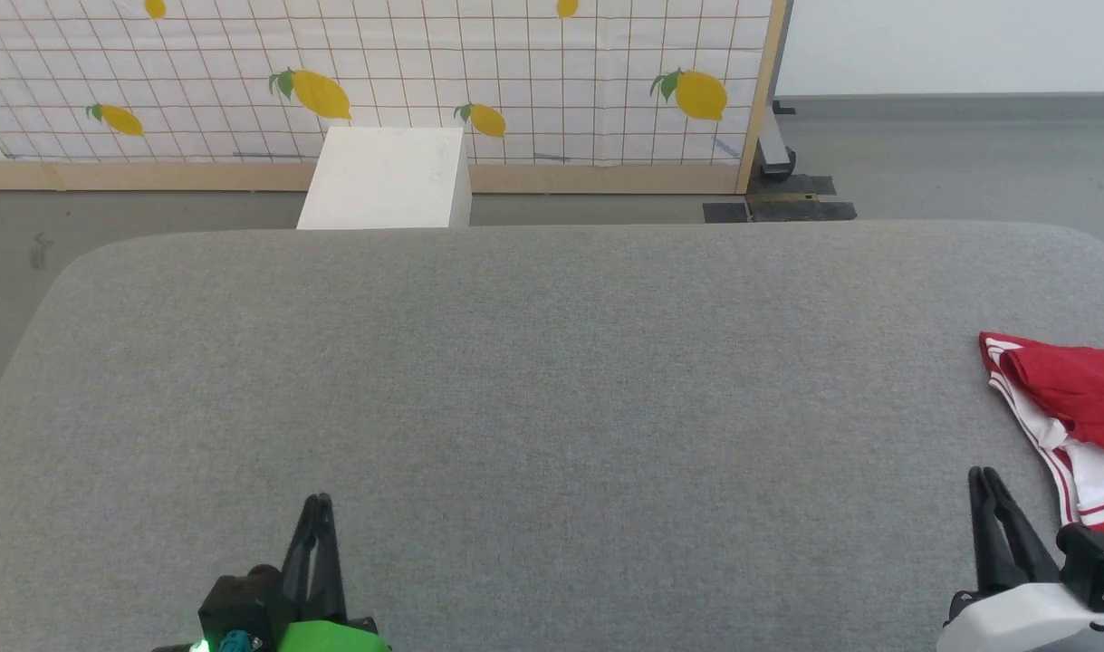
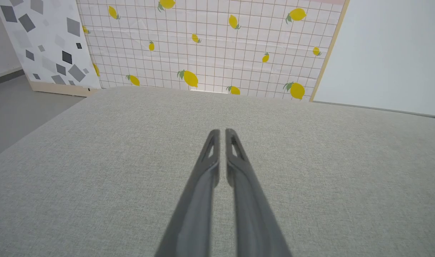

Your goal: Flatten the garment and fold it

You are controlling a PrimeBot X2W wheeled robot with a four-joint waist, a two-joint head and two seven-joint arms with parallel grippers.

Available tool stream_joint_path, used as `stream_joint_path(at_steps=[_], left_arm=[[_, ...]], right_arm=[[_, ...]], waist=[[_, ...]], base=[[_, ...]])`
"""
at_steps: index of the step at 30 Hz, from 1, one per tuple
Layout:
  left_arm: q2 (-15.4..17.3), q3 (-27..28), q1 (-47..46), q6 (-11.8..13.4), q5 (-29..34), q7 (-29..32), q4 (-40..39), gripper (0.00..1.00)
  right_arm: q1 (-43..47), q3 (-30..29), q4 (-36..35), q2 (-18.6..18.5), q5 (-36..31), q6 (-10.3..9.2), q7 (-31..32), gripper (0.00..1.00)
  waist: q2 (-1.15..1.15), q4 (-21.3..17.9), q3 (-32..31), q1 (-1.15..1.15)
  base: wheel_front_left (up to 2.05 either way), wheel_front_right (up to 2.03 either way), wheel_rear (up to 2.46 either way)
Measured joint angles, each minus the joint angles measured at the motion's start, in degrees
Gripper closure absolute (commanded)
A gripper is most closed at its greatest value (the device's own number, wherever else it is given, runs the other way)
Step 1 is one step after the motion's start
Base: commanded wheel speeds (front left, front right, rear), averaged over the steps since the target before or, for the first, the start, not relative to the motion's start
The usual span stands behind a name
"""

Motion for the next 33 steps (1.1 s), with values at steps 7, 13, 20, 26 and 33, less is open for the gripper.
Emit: stream_joint_path(at_steps=[7,13,20,26,33], left_arm=[[-0.13,0.47,-0.02,-0.40,0.46,0.54,-0.04,1.00],[-0.52,1.20,-0.08,-1.21,1.25,1.16,-0.11,1.00],[-1.37,2.22,-0.21,-2.00,2.48,2.11,-0.19,1.00],[-1.75,2.88,-0.40,-2.88,3.77,2.86,-0.24,1.00],[-2.11,3.89,-0.75,-3.76,4.59,3.61,-0.30,1.00]], right_arm=[[-0.01,0.30,-0.02,0.00,-0.02,0.00,0.19,1.00],[-0.04,0.90,-0.13,0.00,-0.09,0.00,0.56,1.00],[-0.20,1.57,-0.27,0.00,-0.13,0.00,0.78,1.00],[-0.58,2.02,-0.44,0.00,-0.19,0.00,1.10,1.00],[-0.74,2.72,-0.68,0.00,-0.27,0.00,1.52,1.00]], waist=[[0.00,-0.03,0.07,0.00],[0.00,-0.05,0.15,0.00],[0.00,-0.09,0.25,0.00],[0.00,-0.11,0.32,0.00],[0.00,-0.14,0.40,0.00]], base=[[0.00,0.00,0.00],[0.00,0.00,0.00],[0.00,0.00,0.00],[0.00,0.00,0.00],[0.00,0.00,0.00]])
